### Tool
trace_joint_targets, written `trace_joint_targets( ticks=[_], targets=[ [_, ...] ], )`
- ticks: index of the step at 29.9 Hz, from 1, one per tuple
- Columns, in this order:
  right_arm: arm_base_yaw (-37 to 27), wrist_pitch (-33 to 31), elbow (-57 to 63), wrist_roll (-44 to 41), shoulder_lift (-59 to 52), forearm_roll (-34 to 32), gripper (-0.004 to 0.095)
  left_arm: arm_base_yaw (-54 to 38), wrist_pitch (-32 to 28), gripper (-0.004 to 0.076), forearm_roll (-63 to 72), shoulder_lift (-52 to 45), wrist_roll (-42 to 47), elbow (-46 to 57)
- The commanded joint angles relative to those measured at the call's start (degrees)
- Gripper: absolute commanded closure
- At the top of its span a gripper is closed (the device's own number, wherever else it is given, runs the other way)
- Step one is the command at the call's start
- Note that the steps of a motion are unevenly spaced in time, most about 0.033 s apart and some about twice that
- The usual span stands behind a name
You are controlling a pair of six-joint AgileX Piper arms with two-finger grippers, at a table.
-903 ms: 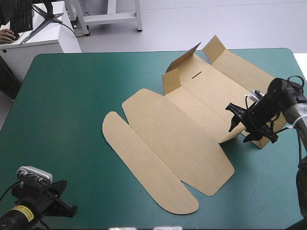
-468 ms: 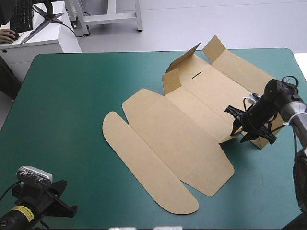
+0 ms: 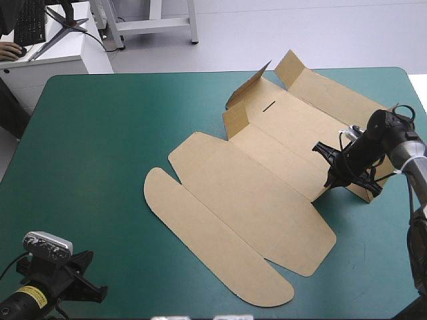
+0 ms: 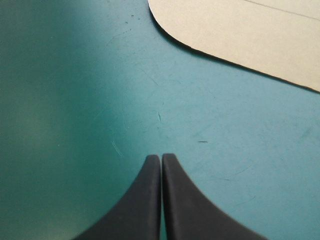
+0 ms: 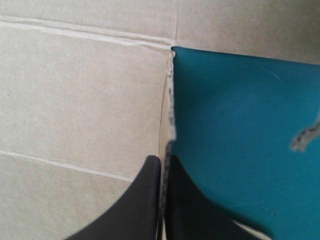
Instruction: Fold the box
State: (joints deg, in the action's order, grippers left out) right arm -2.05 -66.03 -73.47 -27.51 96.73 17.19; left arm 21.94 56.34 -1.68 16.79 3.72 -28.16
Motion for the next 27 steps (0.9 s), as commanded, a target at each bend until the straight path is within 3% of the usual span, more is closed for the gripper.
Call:
trace_joint_targets(
  ticks=[1,9,13,17,19,25,27],
  targets=[
    [0.0,1.1,-1.5,2.0,-2.2,0.1,0.0927,0.3,-3.4,0.0734,0.0,0.6,0.3,-2.0],
    [0.0,4.2,-1.5,6.7,-2.2,0.6,0.0927,0.3,-3.4,0.0734,0.0,0.6,0.3,-2.0],
    [0.1,7.3,-3.1,13.2,-2.2,2.5,0.0922,0.3,-3.4,0.0734,0.0,0.6,0.3,-2.0],
    [0.2,6.4,-9.1,23.0,-0.4,2.2,0.0916,0.3,-3.4,0.0734,0.0,0.6,0.3,-2.0],
    [1.3,4.8,-13.3,27.9,1.0,-1.0,0.0907,0.3,-3.4,0.0734,0.0,0.6,0.3,-2.0],
    [8.5,-5.2,-30.9,39.5,10.0,-19.4,0.0905,0.3,-3.4,0.0734,0.0,0.6,0.3,-2.0],
    [10.4,-4.6,-35.2,42.4,12.7,-19.6,0.0905,0.3,-3.4,0.0734,0.0,0.6,0.3,-2.0]
  ],
)
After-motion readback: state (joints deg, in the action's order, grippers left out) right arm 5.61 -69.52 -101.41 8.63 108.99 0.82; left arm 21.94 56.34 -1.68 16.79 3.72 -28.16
